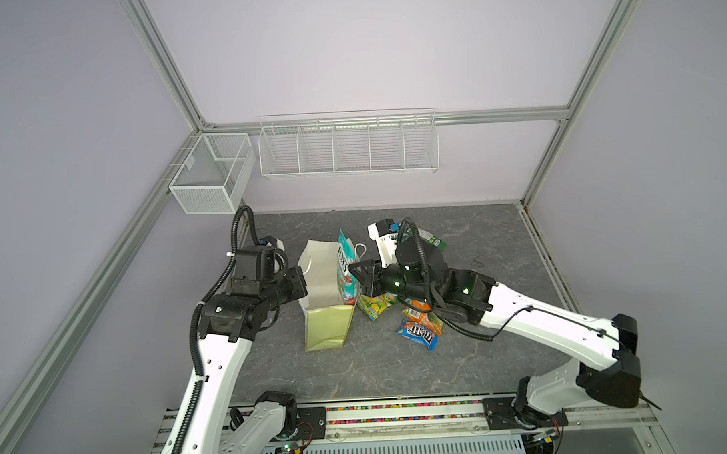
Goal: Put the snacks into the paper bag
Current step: 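Lower the teal candy bag into the paper bag and open the right gripper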
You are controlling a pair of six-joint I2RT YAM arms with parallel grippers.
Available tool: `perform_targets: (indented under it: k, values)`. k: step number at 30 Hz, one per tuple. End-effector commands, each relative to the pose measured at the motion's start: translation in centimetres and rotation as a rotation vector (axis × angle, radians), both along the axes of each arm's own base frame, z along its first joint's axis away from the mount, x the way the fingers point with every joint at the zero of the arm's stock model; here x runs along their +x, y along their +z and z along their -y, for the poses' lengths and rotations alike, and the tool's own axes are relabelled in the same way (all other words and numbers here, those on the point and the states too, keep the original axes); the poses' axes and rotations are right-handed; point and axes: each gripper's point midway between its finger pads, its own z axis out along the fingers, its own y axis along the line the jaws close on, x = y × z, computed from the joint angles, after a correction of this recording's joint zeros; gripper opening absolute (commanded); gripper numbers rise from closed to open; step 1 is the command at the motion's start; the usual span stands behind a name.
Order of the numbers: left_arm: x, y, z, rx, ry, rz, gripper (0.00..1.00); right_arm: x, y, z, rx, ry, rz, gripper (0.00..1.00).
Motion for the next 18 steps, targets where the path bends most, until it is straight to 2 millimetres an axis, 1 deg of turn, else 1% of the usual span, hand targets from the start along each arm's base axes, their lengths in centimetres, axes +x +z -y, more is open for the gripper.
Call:
perform_targets:
  k: [1,8,18]
  values:
    - [-0.51,-0.91,0.14,-0.001,-0.011,-0.03,0.0,0.58,0.73,-0.18,0.052,-0.022,0.003,0.07]
    - [-0.34,-0.22,0.33,-0.013,-0.015,-0.014,0.0,0.64,0.62,-0.21,0.053,-0.025,-0.003,0.07]
    - [-0.06,-0.07,0.62,-0.025,-0.021,-0.01,0.0,0.63,0.55,-0.02,0.051,-0.032,-0.015,0.07]
